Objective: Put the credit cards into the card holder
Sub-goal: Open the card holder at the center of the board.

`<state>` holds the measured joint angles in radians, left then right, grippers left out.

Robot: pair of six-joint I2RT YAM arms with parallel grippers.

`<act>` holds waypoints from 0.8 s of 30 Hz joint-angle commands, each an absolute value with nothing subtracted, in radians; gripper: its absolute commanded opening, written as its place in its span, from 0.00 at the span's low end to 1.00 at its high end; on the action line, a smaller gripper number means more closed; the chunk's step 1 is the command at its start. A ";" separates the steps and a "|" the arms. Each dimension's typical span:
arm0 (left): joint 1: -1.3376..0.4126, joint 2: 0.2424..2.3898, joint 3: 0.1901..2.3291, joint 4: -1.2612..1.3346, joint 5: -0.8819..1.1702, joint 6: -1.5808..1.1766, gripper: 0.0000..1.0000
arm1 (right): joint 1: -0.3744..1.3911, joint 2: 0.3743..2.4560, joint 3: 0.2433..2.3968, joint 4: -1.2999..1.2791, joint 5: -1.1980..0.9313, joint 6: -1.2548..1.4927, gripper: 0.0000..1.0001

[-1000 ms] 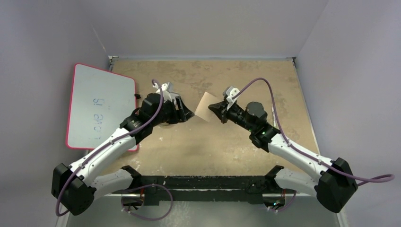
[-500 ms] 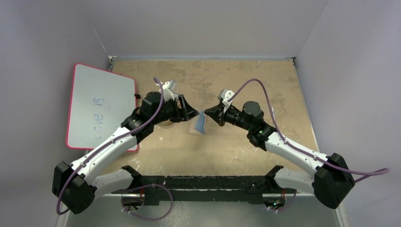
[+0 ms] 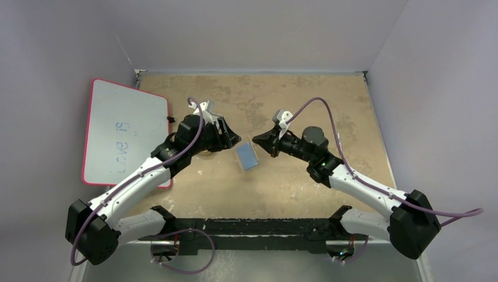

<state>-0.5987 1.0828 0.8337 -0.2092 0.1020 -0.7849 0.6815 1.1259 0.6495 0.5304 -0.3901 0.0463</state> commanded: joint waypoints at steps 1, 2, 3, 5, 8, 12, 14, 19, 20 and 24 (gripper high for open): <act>-0.604 1.093 0.824 -0.257 -0.007 -0.779 0.60 | 0.683 1.134 0.596 0.745 -0.363 0.240 0.00; -0.604 1.090 0.820 -0.275 -0.033 -0.779 0.59 | 0.683 1.140 0.564 0.802 -0.362 0.288 0.00; -0.604 1.088 0.816 -0.296 -0.060 -0.775 0.58 | 0.683 1.149 0.536 0.854 -0.359 0.330 0.00; -0.604 1.089 0.809 -0.329 -0.093 -0.768 0.58 | 0.683 1.171 0.485 0.922 -0.345 0.402 0.00; -0.604 1.109 0.796 -0.357 -0.098 -0.760 0.56 | 0.681 1.209 0.441 0.924 -0.270 0.470 0.00; -0.604 1.151 0.773 -0.354 -0.047 -0.762 0.52 | 0.677 1.258 0.412 0.860 -0.210 0.470 0.00; -0.604 1.166 0.764 -0.344 -0.021 -0.764 0.51 | 0.676 1.264 0.401 0.799 -0.163 0.471 0.02; -0.604 1.172 0.736 -0.297 0.026 -0.775 0.50 | 0.672 1.218 0.386 0.630 -0.030 0.486 0.11; -0.604 1.176 0.734 -0.284 0.044 -0.779 0.50 | 0.672 1.208 0.386 0.597 -0.008 0.488 0.14; -0.604 1.205 0.727 -0.236 0.101 -0.802 0.49 | 0.672 1.179 0.399 0.448 0.072 0.510 0.28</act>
